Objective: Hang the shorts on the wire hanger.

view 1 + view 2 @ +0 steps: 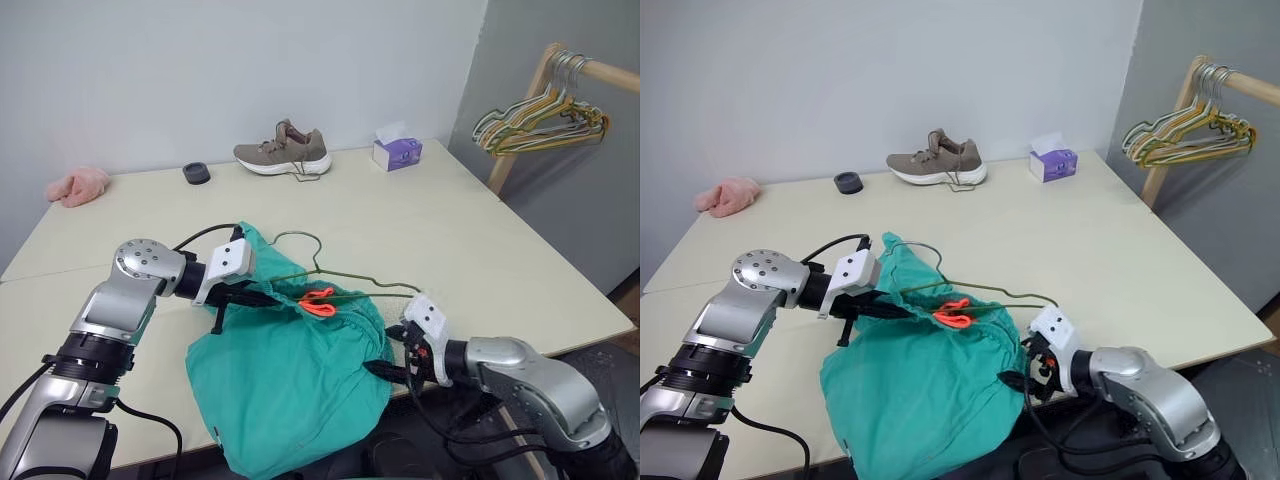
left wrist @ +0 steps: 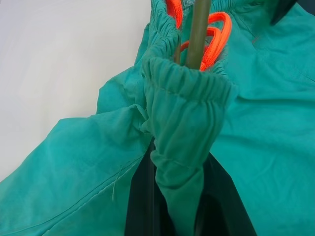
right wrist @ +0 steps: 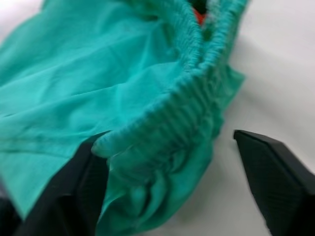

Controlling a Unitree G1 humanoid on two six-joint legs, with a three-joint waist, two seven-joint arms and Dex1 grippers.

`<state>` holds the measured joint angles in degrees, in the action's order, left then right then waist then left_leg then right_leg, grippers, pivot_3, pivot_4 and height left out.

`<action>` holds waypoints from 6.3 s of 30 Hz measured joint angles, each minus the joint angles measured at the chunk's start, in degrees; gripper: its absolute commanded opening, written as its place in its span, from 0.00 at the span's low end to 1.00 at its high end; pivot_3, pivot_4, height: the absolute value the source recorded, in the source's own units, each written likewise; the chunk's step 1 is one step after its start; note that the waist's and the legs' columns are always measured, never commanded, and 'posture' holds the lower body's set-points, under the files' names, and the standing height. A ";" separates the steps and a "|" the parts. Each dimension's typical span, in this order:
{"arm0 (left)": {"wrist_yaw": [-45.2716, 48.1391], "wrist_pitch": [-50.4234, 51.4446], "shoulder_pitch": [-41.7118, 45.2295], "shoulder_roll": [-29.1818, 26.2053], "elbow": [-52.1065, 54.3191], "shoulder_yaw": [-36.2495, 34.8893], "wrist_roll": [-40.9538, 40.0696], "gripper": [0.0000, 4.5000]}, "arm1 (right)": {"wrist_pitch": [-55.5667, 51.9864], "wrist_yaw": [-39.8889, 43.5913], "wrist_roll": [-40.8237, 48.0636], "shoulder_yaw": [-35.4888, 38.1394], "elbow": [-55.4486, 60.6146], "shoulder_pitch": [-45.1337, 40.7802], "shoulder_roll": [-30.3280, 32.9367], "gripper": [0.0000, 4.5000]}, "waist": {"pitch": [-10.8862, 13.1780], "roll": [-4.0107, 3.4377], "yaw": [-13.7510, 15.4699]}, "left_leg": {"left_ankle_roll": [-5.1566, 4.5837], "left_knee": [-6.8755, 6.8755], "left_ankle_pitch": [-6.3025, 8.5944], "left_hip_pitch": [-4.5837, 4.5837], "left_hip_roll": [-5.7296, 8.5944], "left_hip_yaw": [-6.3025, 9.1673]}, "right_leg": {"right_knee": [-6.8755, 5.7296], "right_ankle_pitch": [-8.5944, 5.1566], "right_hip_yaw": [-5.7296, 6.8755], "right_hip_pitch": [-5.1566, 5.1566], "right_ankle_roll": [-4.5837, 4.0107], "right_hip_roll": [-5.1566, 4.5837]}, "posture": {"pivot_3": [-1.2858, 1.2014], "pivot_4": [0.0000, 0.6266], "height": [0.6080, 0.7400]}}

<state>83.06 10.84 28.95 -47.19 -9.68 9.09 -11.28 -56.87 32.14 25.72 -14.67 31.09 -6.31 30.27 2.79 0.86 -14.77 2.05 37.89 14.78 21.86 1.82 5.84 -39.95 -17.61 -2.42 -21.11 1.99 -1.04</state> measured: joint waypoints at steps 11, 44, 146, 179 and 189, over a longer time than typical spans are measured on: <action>-3.90 1.94 -0.07 1.48 0.20 -2.38 -2.16 0.00 | 5.08 -3.76 -3.39 1.81 -2.98 -0.01 -1.67 0.00 | 0.00 0.00 0.33 | 0.00 0.00 0.00 0.00 0.00 -0.01 | 0.00 0.00 0.00 0.00 0.00 0.00 | 0.40 0.00 1.00; 8.82 12.10 0.51 -8.24 4.70 -2.34 -12.30 0.00 | 4.01 2.03 2.51 7.33 -4.48 -3.14 3.74 0.00 | 0.02 -0.03 0.43 | 0.00 -0.02 0.00 0.00 -0.01 -0.01 | 0.00 0.00 0.00 0.00 0.00 0.02 | 0.41 0.00 1.00; -6.31 10.22 -12.38 -0.90 10.33 -4.35 -8.97 0.00 | 7.83 16.33 -7.01 -6.76 1.48 -12.77 17.90 0.21 | 0.08 -0.12 0.68 | 0.00 -0.06 0.00 0.01 -0.06 -0.08 | 0.23 -0.01 -0.02 0.01 0.01 0.02 | 0.41 0.00 1.00; -4.62 12.02 -9.80 -2.72 5.29 -5.12 -9.42 0.19 | 12.87 16.32 -11.07 -6.70 1.20 -17.49 12.69 0.00 | 0.09 -0.13 0.57 | 0.00 -0.06 0.00 0.01 -0.06 -0.04 | 0.23 -0.01 0.00 -0.01 0.01 0.02 | 0.41 0.00 1.00; -3.19 14.64 -10.58 -1.85 7.23 -4.94 -10.58 0.01 | 15.59 17.22 -12.68 -5.62 -0.19 -17.33 13.50 0.00 | 0.09 -0.13 0.58 | 0.00 -0.06 0.00 0.01 -0.06 -0.03 | 0.23 -0.01 0.00 0.00 0.01 0.02 | 0.41 0.00 1.00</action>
<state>79.86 25.48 18.37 -49.04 -2.45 4.15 -21.86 -41.28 49.36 13.04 -20.29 30.90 -23.64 43.77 2.89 0.73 -14.20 2.05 37.82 14.79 21.87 1.75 5.80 -39.72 -17.62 -2.42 -21.11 2.00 -1.03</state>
